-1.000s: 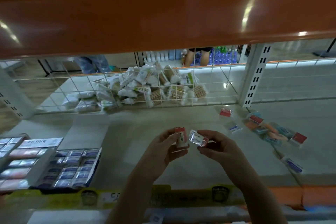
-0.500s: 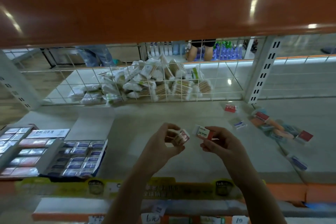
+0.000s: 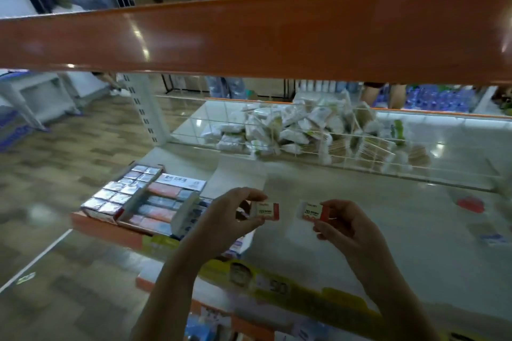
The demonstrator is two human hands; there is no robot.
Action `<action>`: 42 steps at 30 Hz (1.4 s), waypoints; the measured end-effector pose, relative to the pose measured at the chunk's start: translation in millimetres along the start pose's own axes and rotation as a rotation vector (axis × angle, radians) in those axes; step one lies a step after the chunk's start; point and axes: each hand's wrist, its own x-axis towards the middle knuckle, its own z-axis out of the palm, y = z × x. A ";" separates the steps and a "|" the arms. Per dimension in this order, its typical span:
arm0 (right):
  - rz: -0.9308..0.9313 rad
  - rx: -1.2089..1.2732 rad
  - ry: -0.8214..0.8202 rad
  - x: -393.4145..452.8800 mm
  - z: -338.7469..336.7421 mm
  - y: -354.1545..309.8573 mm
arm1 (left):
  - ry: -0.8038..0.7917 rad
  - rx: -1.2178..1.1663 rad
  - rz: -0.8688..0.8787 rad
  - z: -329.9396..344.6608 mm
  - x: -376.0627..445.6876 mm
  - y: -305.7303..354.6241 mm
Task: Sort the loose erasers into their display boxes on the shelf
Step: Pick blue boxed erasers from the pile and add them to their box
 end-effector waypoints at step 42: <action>-0.070 -0.429 -0.108 116.5 364.1 -20.0 | -0.438 0.324 -0.015 -265.7 59.3 -288.1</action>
